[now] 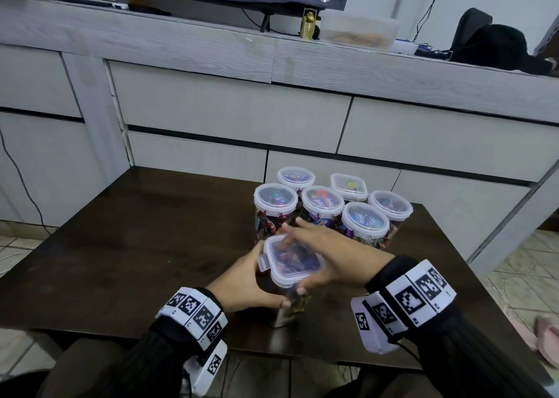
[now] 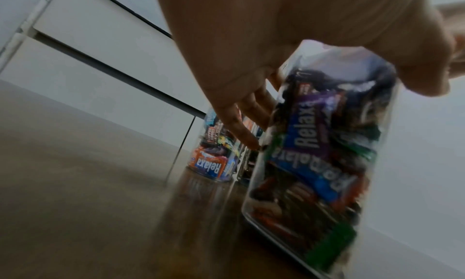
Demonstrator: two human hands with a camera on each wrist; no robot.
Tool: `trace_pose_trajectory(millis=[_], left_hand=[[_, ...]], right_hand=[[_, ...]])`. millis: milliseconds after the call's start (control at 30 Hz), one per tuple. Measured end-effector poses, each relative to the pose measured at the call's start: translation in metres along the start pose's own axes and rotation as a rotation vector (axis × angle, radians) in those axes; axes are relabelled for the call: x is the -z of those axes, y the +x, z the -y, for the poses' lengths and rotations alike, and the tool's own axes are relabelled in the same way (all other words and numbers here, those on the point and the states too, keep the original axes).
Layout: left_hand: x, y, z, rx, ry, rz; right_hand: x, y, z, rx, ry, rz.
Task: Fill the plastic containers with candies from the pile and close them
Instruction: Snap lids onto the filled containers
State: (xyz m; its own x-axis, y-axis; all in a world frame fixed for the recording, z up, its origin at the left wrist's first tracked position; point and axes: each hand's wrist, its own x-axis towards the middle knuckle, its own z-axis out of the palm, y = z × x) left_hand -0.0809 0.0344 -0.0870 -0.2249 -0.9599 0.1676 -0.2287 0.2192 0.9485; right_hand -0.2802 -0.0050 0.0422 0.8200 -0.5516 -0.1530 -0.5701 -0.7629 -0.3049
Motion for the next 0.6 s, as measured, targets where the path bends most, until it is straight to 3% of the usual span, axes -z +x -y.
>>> trace_pose_trajectory(millis=[100, 300, 367, 467, 600], left_hand=[[0.01, -0.001, -0.001, 0.01, 0.058, 0.034], [0.005, 0.004, -0.006, 0.027, 0.126, -0.052], [0.0, 0.006, -0.005, 0.011, 0.081, -0.047], [-0.006, 0.007, -0.004, 0.021, 0.017, 0.0], [-0.011, 0.006, -0.002, 0.063, 0.013, -0.023]], right_hand=[[0.007, -0.005, 0.0, -0.009, -0.188, -0.034], [0.007, -0.012, 0.005, -0.001, -0.082, 0.01], [-0.002, -0.013, 0.01, -0.014, -0.068, -0.065], [-0.018, -0.009, 0.02, -0.01, -0.266, -0.208], [-0.025, -0.006, 0.017, -0.006, -0.347, -0.229]])
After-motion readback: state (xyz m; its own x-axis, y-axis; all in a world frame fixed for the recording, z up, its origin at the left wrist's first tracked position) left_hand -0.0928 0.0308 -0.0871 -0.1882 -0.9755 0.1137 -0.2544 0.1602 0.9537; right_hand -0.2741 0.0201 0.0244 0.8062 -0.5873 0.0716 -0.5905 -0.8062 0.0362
